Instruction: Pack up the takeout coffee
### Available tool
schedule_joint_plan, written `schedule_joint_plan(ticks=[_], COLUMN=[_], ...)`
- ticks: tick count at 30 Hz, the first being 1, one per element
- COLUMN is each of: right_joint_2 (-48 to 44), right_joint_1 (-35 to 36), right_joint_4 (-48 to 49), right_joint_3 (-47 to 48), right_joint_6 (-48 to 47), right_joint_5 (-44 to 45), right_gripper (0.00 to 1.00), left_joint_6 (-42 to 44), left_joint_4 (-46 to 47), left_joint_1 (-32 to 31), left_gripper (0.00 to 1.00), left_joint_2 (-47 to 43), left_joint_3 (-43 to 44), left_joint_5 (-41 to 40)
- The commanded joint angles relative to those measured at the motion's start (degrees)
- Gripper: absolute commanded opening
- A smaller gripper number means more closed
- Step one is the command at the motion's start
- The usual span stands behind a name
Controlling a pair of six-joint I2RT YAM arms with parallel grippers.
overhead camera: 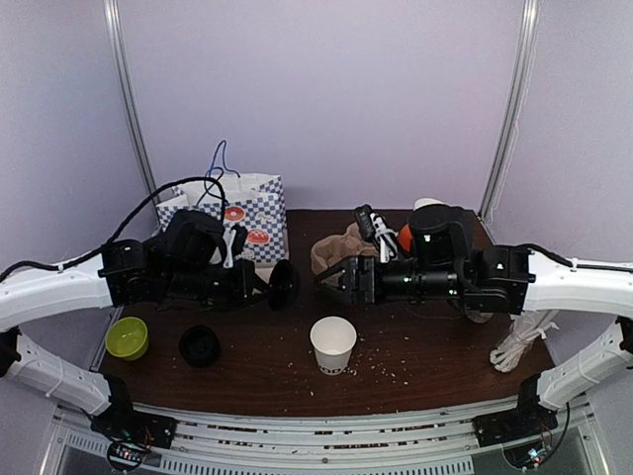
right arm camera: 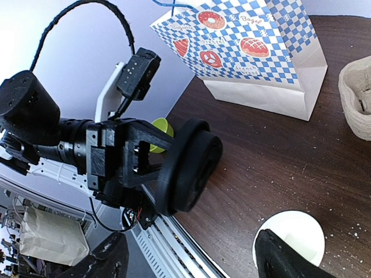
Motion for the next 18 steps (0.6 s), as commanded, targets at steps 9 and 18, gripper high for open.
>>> schedule_joint_plan(ticks=[9,18], right_joint_2=[5.19,10.31], right_joint_1=[-0.08,-1.01], right_joint_4=[2.45,2.13], right_joint_3=[3.38,7.30], right_joint_6=[8.86,10.22], right_joint_5=[-0.08,-1.02], right_gripper=[0.74,0.74], left_joint_6=[0.52,0.90], left_joint_4=[3.43,3.31], left_joint_1=[-1.07,-1.14], left_gripper=[0.00,0.00], left_joint_2=[5.32,4.84], left_joint_3=[4.81,4.56], left_joint_5=[-3.59,-3.73])
